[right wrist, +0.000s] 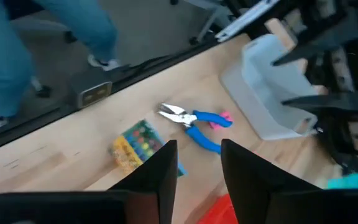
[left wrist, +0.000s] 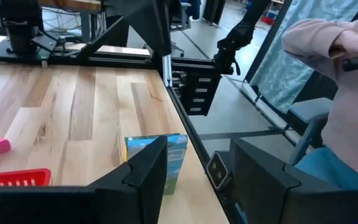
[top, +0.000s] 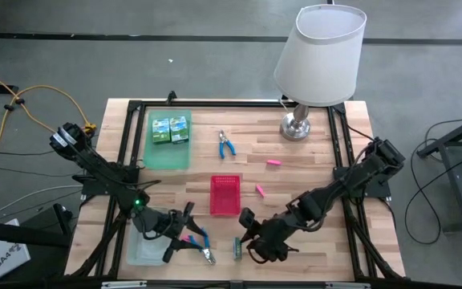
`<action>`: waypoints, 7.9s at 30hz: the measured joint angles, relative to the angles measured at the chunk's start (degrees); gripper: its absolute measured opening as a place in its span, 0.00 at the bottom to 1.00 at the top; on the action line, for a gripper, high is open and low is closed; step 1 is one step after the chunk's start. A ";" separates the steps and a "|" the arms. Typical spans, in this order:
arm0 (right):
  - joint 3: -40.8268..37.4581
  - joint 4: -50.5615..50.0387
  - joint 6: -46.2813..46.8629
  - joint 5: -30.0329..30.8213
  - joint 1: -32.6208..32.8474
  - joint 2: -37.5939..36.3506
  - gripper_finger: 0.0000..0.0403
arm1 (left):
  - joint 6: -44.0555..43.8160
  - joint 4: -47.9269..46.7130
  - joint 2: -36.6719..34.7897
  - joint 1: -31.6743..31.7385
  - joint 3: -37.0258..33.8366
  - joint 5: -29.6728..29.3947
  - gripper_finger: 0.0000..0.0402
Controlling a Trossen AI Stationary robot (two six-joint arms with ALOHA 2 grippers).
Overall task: Pick & Place School Supplies
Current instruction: Put the yellow crayon box into the green bin
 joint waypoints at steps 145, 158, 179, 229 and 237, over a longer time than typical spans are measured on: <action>6.52 -2.45 -33.70 -18.39 -8.89 15.04 0.27 | -4.47 1.34 2.07 2.01 0.02 -4.31 0.42; 6.54 -1.52 -33.68 -20.16 -9.51 16.08 0.27 | -4.46 1.33 2.07 2.02 0.02 -4.31 0.42; 6.58 -1.10 -33.70 -19.38 -9.77 17.55 0.24 | -3.42 1.30 2.05 2.03 0.07 -4.31 0.42; 7.08 -4.48 -10.94 1.03 -5.99 12.53 0.01 | -2.96 2.82 2.05 2.01 0.04 -4.31 0.42; 7.13 -5.21 -3.10 4.71 -5.62 10.92 0.01 | -2.96 2.36 2.05 2.00 0.04 -4.31 0.42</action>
